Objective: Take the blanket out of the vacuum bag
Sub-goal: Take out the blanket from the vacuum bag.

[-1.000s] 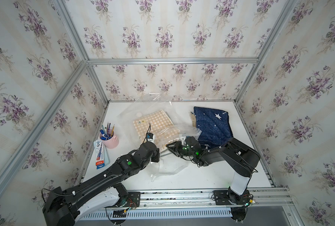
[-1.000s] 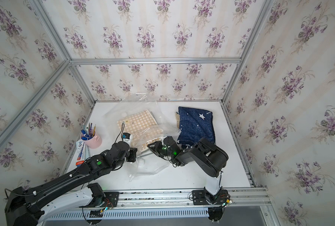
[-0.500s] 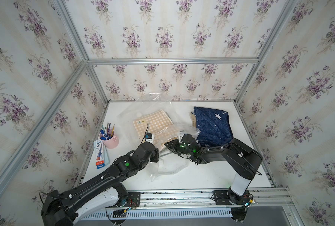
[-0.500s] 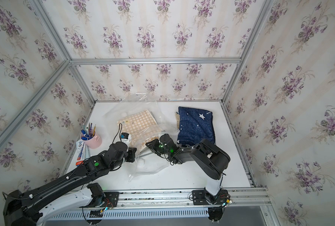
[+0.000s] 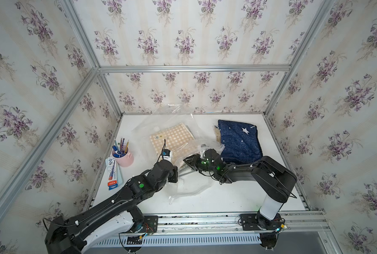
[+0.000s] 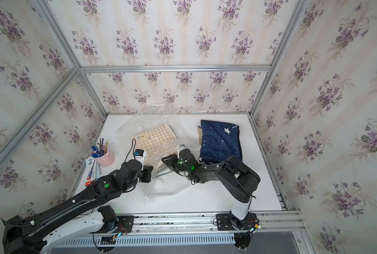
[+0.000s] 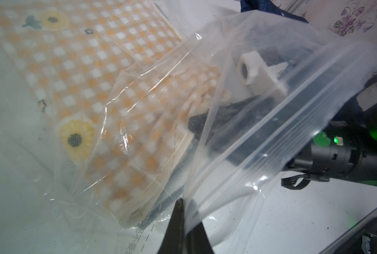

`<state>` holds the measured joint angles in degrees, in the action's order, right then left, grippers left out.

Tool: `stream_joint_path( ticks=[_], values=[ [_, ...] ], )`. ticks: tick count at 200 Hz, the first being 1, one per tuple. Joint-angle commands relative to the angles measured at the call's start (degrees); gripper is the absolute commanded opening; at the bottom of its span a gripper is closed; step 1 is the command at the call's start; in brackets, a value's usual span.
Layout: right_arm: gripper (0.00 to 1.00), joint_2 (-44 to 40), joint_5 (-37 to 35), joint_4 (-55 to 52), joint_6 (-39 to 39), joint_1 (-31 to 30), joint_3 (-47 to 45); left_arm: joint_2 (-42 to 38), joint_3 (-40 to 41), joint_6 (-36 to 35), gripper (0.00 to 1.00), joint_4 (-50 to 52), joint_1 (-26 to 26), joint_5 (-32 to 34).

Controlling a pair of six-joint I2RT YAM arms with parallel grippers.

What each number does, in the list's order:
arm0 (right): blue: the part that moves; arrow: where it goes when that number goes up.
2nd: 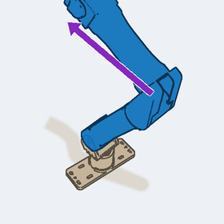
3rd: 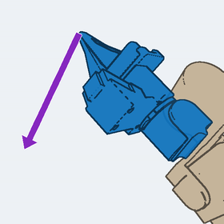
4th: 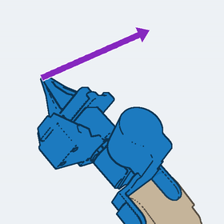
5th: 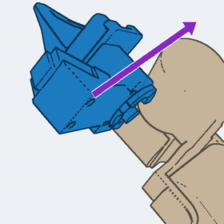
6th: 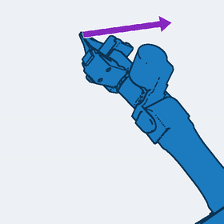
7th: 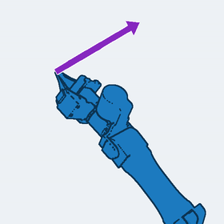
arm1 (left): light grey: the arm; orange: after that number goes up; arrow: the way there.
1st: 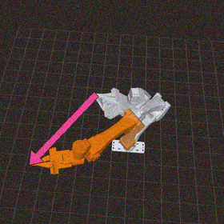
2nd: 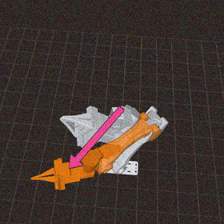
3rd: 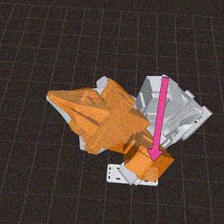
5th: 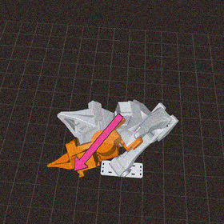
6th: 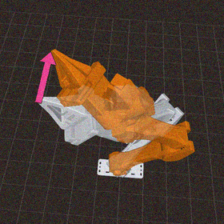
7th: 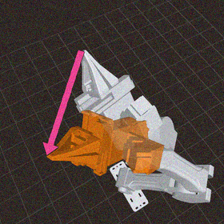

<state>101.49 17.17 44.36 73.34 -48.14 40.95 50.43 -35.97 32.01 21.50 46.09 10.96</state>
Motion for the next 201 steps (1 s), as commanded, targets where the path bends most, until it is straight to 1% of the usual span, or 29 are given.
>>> stream_joint_path(
  ticks=[1, 25, 54, 85, 122, 161, 188, 201],
  values=[
    [0.30, 0.4, -0.3, 1.5, 0.1, -0.1, -0.8, 0.0, 0.2, -0.1, 0.07, 0.4, 0.0, 0.9],
    [0.32, 1.0, -0.4, 1.8, 0.4, -0.3, -1.6, 0.5, 0.0, -0.1, 0.07, 0.2, 0.0, 0.6],
    [0.38, 2.6, -0.7, 1.7, 0.5, -0.3, -1.6, 0.6, 0.1, 0.0, 0.07, 0.0, 0.0, 0.5],
    [0.39, 4.5, -0.6, 2.3, 0.5, -0.3, 0.1, 0.5, 0.3, 0.2, 0.07, 0.1, 0.0, 0.5],
    [0.37, 4.7, -0.4, 2.6, 0.5, -0.3, 1.6, 0.5, 0.4, 0.3, 0.07, 0.0, 0.0, 0.5],
    [0.30, 3.5, -1.3, 2.9, 0.4, -0.3, 1.9, 0.7, 0.4, 0.2, 0.07, -0.2, -0.1, 0.5],
    [0.25, 3.4, -0.2, 1.9, -0.3, -0.3, 5.2, 0.7, 0.2, 0.0, 0.07, 0.0, -0.1, 0.4],
    [0.24, 3.1, 0.0, 0.8, -1.1, -0.3, 6.8, 0.6, -0.2, -0.2, 0.07, 0.4, 0.0, 0.2]
  ],
)
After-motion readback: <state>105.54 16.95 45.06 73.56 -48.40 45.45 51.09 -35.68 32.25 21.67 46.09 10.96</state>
